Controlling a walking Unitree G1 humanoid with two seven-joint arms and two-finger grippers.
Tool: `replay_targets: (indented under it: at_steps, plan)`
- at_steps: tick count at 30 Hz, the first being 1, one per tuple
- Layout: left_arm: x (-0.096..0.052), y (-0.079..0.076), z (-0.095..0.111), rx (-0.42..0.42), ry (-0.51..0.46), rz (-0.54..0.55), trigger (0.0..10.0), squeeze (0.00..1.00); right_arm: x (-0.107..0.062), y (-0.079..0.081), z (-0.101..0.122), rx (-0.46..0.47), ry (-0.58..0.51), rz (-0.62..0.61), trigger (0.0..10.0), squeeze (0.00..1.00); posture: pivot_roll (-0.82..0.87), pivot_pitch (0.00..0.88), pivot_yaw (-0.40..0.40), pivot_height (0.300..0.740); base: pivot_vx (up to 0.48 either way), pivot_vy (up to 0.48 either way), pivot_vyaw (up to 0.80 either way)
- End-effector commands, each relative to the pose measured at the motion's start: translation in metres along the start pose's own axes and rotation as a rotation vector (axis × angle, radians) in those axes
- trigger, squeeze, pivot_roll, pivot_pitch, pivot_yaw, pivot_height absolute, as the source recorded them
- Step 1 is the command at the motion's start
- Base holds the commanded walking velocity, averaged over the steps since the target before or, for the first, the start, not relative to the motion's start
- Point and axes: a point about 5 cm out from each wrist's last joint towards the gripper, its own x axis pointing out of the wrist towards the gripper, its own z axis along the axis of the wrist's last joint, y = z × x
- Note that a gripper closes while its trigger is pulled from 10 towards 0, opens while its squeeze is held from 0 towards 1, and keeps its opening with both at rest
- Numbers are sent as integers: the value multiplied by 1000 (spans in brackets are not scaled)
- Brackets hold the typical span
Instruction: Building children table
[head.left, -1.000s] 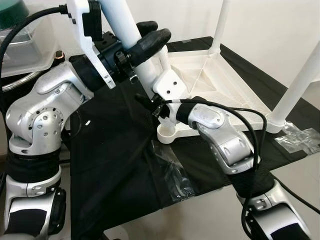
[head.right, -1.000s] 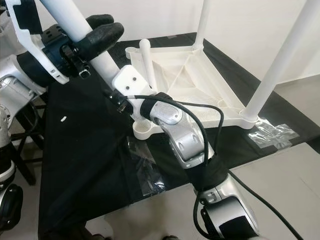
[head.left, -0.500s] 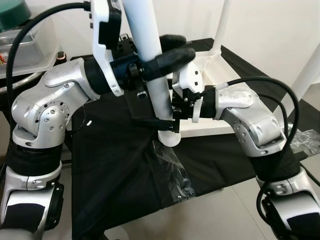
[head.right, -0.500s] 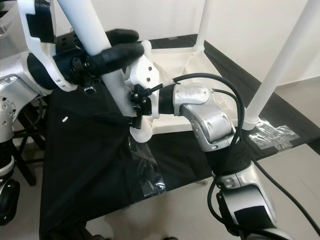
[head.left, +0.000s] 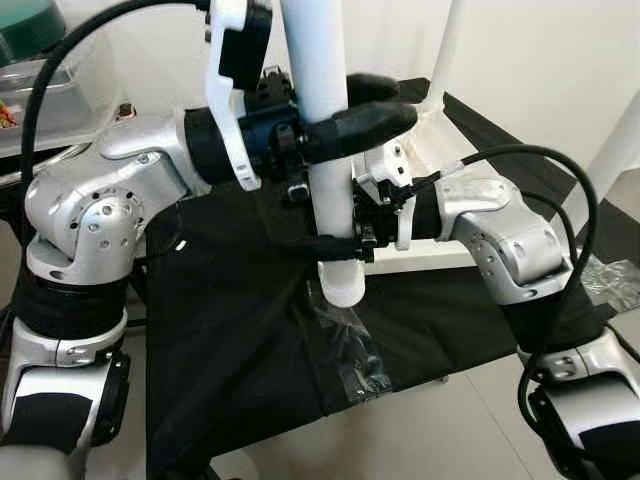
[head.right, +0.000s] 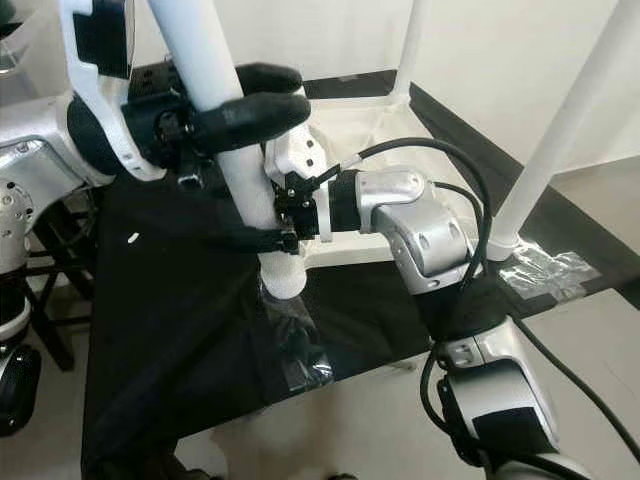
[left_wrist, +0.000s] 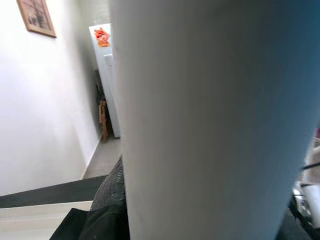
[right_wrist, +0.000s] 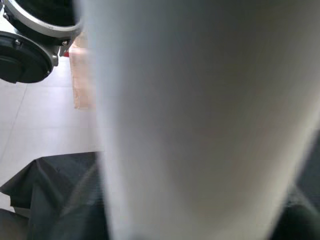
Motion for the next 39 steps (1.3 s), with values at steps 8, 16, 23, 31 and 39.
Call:
replay_targets:
  at_steps: [8,16,23,31,39]
  plan:
    - [22,-24,21,38,-155,-234,0,0,27,10,-7,56,-26,33,0,0,37,79,-8,740,0,0,0]
    - [17,-14,33,40,-219,-155,10000,1000,28,3,-8,62,-37,-98,0,0,33,83,-4,740,0,0,0]
    - [-3,1,37,85,-221,34,10000,1000,13,-16,-12,64,-20,-318,0,0,32,96,-5,740,0,0,0]
    - [-56,21,18,118,-111,328,10000,1000,-25,-53,-11,56,-49,-706,0,0,40,139,-9,740,0,0,0]
    - [-113,19,-34,67,55,662,10000,1000,-34,-61,3,85,-175,-761,3725,0,44,223,-12,740,0,0,0]
